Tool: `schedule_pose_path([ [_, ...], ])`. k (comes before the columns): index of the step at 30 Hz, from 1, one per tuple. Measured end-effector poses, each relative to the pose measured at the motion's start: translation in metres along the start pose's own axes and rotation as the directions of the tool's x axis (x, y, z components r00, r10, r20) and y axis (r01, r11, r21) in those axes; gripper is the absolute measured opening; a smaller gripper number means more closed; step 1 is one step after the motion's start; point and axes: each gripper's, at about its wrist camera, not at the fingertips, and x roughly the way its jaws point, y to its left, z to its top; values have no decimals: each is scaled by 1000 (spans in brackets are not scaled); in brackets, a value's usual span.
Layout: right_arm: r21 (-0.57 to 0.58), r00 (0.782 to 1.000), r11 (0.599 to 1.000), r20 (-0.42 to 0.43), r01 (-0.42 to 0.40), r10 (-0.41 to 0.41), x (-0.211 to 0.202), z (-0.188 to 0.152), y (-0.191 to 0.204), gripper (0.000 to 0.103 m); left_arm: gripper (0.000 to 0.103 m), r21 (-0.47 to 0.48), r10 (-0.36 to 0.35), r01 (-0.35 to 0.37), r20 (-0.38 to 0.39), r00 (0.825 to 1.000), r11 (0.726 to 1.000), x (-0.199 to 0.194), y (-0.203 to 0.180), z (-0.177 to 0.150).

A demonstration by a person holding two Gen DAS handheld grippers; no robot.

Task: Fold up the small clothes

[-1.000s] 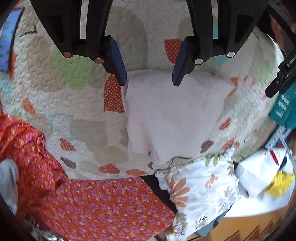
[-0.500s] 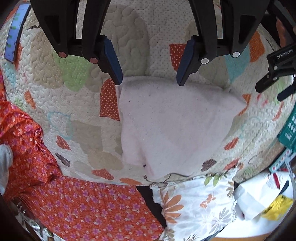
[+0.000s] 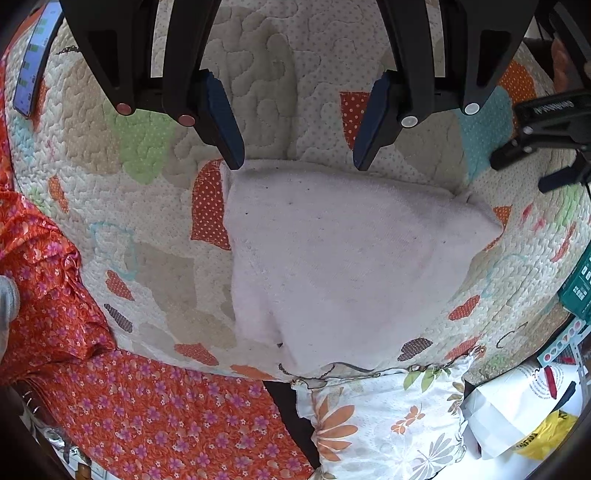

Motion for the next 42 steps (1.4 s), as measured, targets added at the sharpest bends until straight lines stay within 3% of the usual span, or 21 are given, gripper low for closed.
schedule_pose_path([
  [17,15,999,999,-35,38,-38,6,-1,-5,66,103,-37,21,-19,49,999,999,1,-5,-7],
  [29,55,989,990,-80,127,-122,8,-4,-23,67,103,-45,21,-19,35,999,999,-4,-3,-5],
  [34,55,986,987,-84,149,-144,8,-4,-27,67,103,-56,10,-4,94,996,998,-19,-1,-4],
  [42,3,981,982,-58,187,-186,7,-3,-17,68,103,-26,44,-39,222,974,999,-48,-3,0],
])
